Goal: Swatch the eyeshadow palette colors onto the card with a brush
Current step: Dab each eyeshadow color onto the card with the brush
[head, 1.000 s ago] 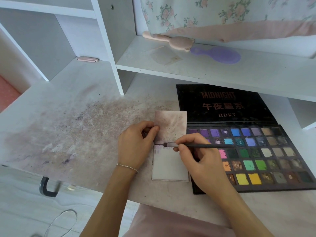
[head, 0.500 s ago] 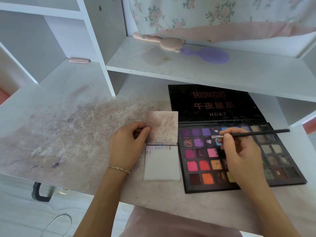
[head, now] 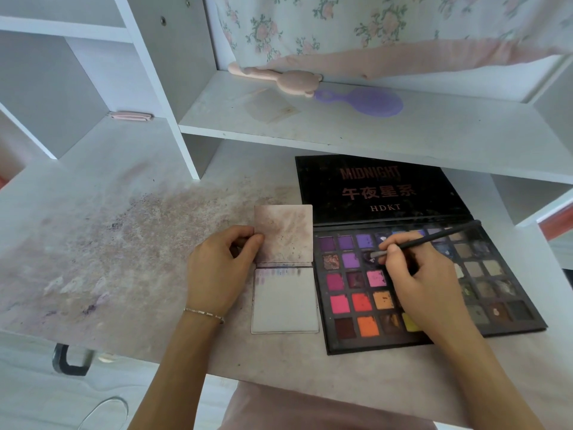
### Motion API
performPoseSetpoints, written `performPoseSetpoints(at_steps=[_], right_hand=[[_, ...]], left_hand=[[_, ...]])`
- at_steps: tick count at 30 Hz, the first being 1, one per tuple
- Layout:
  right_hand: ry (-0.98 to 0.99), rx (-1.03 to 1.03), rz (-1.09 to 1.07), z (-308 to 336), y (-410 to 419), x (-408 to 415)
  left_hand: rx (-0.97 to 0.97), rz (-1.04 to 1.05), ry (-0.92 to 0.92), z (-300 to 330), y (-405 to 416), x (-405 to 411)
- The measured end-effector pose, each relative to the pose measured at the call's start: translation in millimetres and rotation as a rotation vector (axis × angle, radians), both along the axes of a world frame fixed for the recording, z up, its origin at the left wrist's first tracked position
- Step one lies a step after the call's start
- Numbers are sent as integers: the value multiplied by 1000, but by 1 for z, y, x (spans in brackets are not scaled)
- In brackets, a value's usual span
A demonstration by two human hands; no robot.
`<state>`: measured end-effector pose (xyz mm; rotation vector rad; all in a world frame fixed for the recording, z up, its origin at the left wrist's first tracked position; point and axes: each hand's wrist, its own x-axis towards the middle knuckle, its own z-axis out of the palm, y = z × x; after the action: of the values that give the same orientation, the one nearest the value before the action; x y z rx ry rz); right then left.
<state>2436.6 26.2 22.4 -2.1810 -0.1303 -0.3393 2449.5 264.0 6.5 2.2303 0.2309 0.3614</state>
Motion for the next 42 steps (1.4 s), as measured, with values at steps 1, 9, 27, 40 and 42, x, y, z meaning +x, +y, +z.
performPoseSetpoints(at_steps=[1, 9, 27, 40, 42], right_hand=[[1, -2, 2, 0, 0, 0], [3, -37, 11, 0, 2, 1], [-3, -21, 22, 0, 0, 0], [47, 218, 21, 12, 24, -8], [80, 253, 112, 13, 38, -13]], left_hand=[[1, 1, -1, 0, 0, 0], [-1, 0, -8, 1, -1, 0], [18, -3, -18, 0, 0, -1], [7, 0, -2, 0, 0, 0], [8, -2, -3, 0, 0, 0]])
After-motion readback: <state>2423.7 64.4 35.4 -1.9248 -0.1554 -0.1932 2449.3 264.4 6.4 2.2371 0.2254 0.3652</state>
